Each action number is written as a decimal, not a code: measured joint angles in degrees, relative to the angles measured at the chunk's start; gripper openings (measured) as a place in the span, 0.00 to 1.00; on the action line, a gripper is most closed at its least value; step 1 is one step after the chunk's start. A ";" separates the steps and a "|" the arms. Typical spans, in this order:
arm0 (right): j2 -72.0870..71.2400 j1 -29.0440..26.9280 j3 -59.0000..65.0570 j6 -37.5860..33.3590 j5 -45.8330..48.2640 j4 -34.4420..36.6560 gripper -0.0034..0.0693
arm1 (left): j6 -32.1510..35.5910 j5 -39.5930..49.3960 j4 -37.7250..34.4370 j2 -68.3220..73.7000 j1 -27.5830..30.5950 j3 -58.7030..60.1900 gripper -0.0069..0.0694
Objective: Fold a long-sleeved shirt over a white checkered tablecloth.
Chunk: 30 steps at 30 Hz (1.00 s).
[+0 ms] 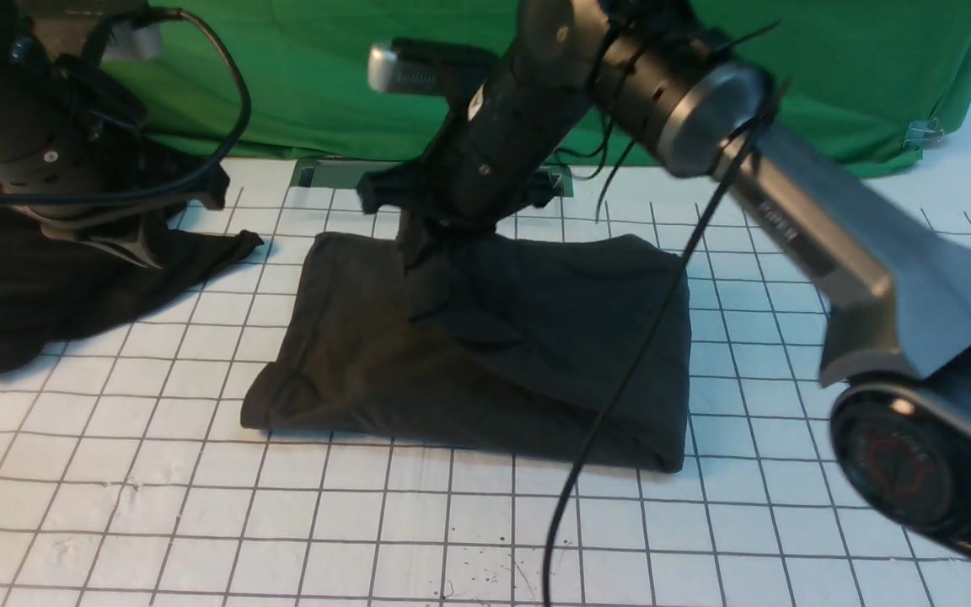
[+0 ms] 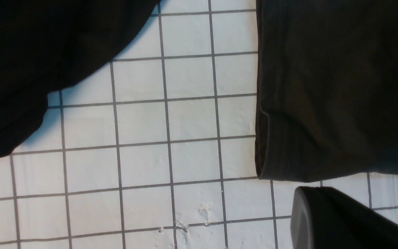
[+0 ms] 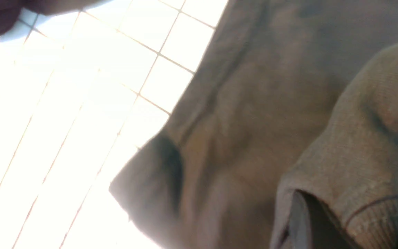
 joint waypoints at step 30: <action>-29.80 -10.16 25.77 -19.45 3.18 -6.47 0.06 | 6.73 -14.82 -16.43 13.50 0.00 0.44 0.30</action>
